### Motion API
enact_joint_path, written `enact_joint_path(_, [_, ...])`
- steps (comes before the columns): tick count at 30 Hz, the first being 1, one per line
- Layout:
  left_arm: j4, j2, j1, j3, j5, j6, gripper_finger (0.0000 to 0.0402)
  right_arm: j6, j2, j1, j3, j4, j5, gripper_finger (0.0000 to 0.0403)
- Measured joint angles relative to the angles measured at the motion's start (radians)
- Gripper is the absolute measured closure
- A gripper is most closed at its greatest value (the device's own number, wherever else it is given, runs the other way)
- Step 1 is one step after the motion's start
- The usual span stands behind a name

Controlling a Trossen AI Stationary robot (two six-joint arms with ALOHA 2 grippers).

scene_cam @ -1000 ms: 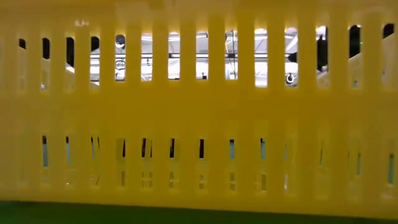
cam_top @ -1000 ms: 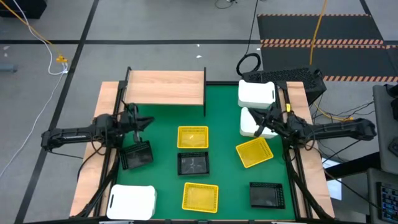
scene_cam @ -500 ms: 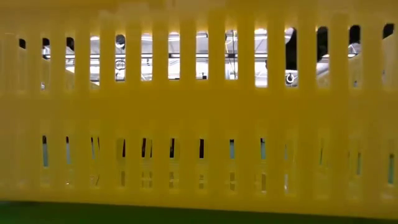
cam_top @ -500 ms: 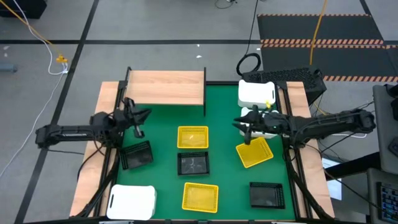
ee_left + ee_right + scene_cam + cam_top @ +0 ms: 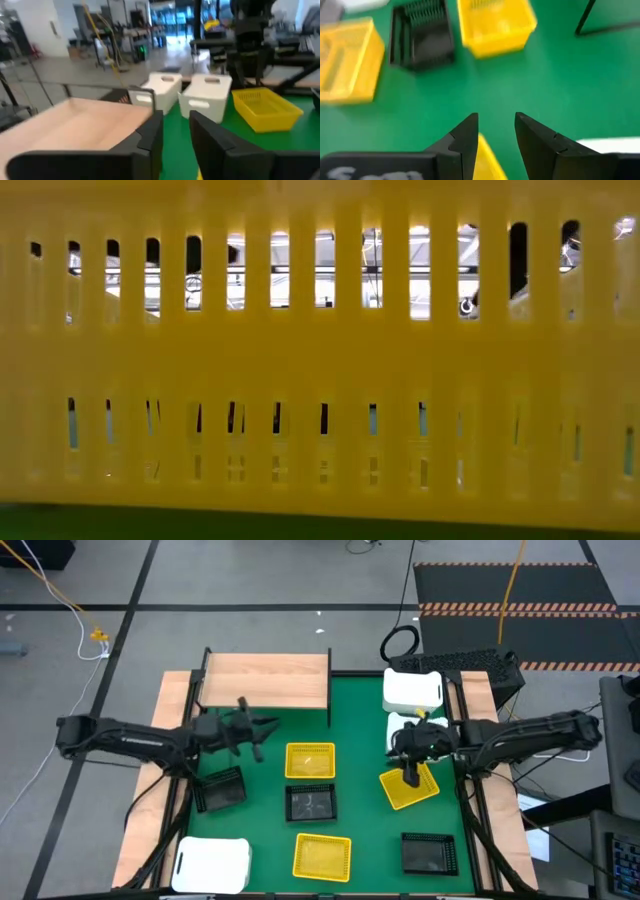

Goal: Stack baskets on shelf by color
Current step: Put the middle right yellow bin on the shelf

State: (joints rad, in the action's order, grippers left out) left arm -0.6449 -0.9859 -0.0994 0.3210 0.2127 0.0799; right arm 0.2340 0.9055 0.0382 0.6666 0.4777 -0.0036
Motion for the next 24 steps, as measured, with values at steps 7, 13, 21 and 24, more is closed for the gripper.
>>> enact_joint_path(7, [0.0, -0.24, 0.035, 0.165, -0.001, 0.001, 0.0261, -0.155, 0.059, 0.036, 0.0, 0.054, 0.0, 0.0277])
enact_joint_path(13, [0.0, -0.328, 0.063, 0.278, 0.0, 0.001, 0.0256, -0.254, 0.084, 0.061, 0.001, 0.073, -0.001, 0.0277])
enact_joint_path(21, [0.029, -0.374, 0.129, 0.375, -0.002, 0.111, 0.0256, -0.322, 0.225, 0.082, 0.158, 0.221, 0.003, 0.0277])
enact_joint_path(24, [0.028, -0.382, 0.133, 0.377, 0.003, 0.131, 0.0256, -0.339, 0.27, 0.082, 0.185, 0.237, 0.002, 0.0277])
